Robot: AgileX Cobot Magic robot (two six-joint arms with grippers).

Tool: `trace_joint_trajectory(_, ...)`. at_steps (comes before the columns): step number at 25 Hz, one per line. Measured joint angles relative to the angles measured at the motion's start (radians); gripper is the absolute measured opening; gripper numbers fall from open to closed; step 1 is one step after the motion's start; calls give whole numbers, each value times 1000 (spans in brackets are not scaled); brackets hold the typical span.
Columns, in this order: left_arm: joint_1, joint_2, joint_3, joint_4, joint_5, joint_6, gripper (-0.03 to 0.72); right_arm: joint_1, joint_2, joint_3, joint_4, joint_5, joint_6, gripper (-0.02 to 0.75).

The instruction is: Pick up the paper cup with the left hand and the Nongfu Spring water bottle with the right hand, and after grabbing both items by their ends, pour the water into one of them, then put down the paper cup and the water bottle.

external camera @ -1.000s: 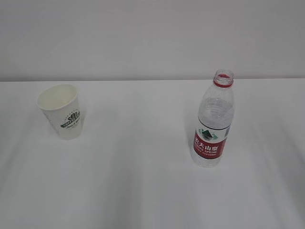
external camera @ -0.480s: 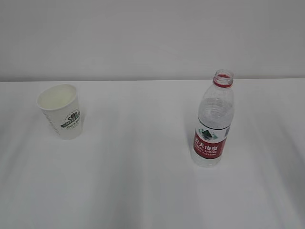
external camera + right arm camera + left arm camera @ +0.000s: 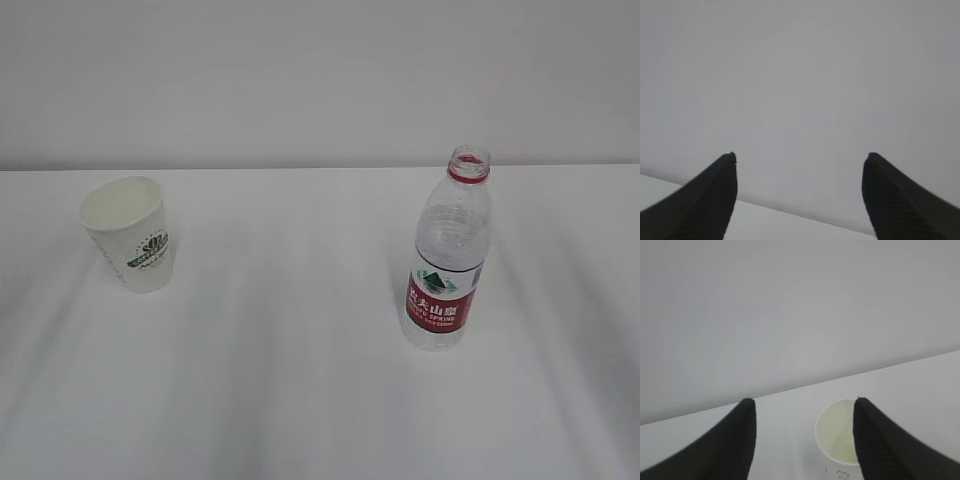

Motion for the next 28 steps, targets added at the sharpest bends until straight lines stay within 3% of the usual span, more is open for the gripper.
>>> trace_joint_trajectory(8,0,85,73,0,-163,0,450,0,75,133,-48,-243,68,587)
trace_joint_trajectory(16,0,212,76,2,-251,0,450,0,78,247,-144,-308,131,587)
trace_joint_trajectory(28,0,295,134,16,-374,0,450,0,131,434,-160,-461,146,587)
